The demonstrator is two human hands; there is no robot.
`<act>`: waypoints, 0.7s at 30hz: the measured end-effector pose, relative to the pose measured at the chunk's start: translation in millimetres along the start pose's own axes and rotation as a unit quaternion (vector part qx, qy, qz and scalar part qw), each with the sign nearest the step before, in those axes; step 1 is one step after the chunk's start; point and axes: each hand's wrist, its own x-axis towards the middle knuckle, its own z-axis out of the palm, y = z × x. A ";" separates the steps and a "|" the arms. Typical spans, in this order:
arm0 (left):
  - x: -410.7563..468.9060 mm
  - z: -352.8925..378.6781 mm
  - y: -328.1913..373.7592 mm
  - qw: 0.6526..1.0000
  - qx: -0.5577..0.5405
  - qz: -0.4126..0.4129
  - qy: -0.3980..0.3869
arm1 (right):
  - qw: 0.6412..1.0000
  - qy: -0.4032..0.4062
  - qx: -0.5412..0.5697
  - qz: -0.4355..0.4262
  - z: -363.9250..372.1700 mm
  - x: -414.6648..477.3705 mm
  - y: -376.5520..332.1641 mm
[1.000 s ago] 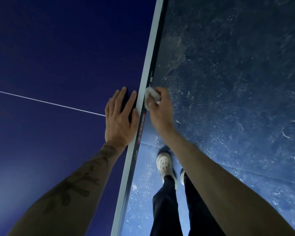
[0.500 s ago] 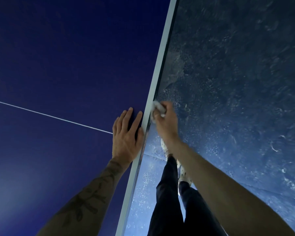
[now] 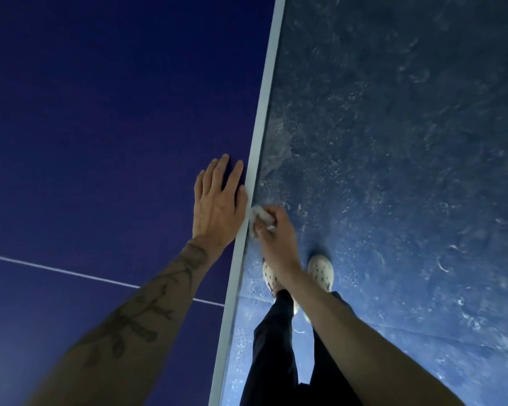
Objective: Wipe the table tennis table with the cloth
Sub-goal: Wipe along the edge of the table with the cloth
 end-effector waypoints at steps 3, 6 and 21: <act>29.9 -0.1 5.5 1.000 0.006 0.008 0.005 | 0.999 0.033 -0.011 -0.033 -4.3 65.5 -38.1; 61.7 -0.5 7.2 0.999 0.016 0.017 0.023 | 0.998 0.046 0.003 -0.050 -7.5 107.5 -58.8; 209.4 14.2 17.5 0.996 0.037 -0.028 0.072 | 0.998 0.016 0.040 -0.048 -22.1 213.3 -109.8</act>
